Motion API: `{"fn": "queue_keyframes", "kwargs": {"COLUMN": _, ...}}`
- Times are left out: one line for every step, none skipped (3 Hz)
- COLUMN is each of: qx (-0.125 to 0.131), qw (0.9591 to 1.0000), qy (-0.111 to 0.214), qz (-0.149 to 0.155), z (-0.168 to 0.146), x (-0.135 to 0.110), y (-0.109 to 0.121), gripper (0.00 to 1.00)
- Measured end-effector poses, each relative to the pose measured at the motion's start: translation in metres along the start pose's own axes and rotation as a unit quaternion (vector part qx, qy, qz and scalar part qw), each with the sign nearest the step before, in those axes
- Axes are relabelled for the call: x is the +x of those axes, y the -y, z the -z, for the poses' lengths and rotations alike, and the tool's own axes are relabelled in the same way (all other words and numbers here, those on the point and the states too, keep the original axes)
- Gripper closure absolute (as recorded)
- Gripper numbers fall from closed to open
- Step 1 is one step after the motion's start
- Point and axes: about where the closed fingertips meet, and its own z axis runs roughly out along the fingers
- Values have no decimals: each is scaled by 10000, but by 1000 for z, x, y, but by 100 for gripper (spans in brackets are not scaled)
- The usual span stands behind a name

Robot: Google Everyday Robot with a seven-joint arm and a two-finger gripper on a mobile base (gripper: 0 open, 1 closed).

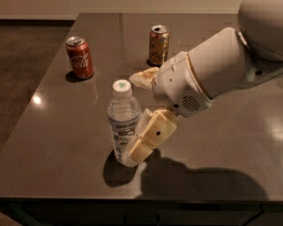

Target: Knock blue plastic bottle over

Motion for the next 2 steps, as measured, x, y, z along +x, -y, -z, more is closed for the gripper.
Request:
{"fn": "queue_keyframes", "kwargs": {"qx": -54, "qw": 9999, "qy": 112, "qz": -40, "z": -10, "x": -2, "y": -2, "gripper": 18}}
{"fn": "queue_keyframes", "kwargs": {"qx": -85, "qw": 9998, "qy": 173, "qz": -63, "z": -15, "x": -5, "y": -5, "gripper": 42}}
